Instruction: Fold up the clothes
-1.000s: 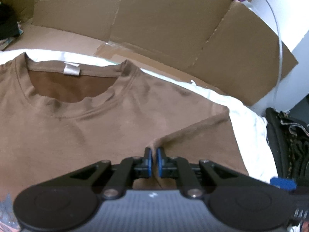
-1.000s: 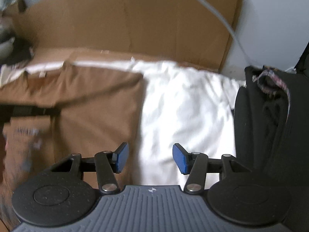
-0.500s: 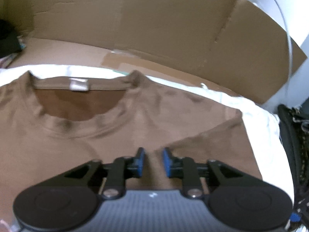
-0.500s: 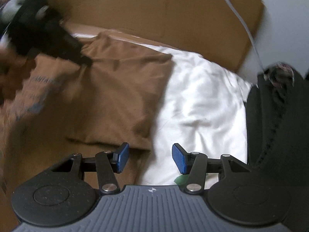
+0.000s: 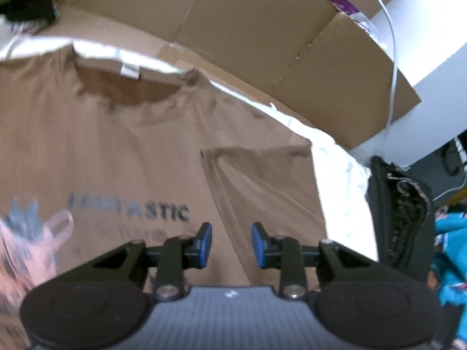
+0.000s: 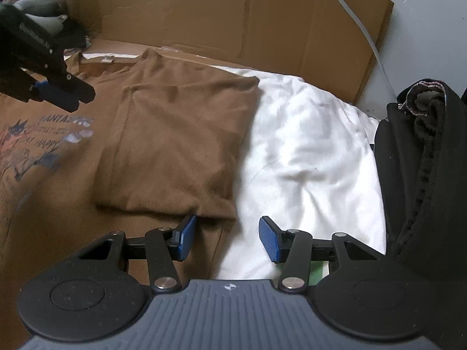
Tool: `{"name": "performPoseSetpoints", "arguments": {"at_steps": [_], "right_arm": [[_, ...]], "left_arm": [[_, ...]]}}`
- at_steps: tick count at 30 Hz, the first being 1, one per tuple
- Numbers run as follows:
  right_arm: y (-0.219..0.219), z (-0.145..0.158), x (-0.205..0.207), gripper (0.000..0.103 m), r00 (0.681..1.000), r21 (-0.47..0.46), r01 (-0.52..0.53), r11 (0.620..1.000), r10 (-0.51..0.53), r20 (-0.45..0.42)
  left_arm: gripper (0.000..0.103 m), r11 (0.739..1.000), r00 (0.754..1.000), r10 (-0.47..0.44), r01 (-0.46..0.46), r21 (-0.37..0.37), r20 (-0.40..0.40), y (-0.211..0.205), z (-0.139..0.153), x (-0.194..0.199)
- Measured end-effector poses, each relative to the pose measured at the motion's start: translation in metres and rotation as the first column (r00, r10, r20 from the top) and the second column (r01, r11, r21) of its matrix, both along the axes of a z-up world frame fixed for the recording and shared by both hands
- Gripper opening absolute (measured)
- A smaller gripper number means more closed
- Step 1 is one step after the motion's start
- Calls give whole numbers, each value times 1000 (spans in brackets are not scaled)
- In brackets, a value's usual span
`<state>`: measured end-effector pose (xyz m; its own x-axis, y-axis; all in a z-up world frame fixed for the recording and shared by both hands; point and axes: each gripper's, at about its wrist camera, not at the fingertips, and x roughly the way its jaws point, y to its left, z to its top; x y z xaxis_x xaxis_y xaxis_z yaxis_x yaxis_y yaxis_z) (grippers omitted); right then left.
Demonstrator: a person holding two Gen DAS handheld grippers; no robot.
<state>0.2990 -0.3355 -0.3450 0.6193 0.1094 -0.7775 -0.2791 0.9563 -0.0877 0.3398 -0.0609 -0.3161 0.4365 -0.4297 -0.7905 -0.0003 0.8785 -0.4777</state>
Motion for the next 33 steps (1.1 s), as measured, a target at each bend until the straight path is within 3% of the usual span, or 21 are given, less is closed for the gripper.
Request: {"name": "performPoseSetpoints", "arguments": {"at_steps": [4, 10, 15, 20, 27, 30, 33], "right_arm": [[-1, -2, -8, 55, 1000, -1, -8, 1000, 8, 14], [-8, -4, -5, 55, 999, 23, 27, 999, -28, 30], [-10, -7, -7, 55, 998, 34, 40, 999, -41, 40], [-10, -9, -9, 55, 998, 34, 40, 999, -42, 57], [-12, -14, -13, 54, 994, 33, 57, 998, -60, 95], [-9, -15, -12, 53, 992, 28, 68, 997, -71, 107], [-4, -15, -9, 31, 991, 23, 63, 998, -65, 117]], "left_arm": [[31, 997, 998, 33, -38, -73, -62, -10, -7, -16], [31, 997, 992, 32, -39, -60, -122, -31, -28, -30], [31, 993, 986, 51, -67, -95, -161, -34, -40, -33], [31, 971, 970, 106, -148, -187, -218, -28, -57, -38], [31, 943, 957, 175, -230, -242, -229, -32, -66, -43], [6, 953, 957, 184, -230, -197, -223, -33, -65, -45], [6, 952, 958, 199, -239, -190, -207, -28, -59, -50]]}}
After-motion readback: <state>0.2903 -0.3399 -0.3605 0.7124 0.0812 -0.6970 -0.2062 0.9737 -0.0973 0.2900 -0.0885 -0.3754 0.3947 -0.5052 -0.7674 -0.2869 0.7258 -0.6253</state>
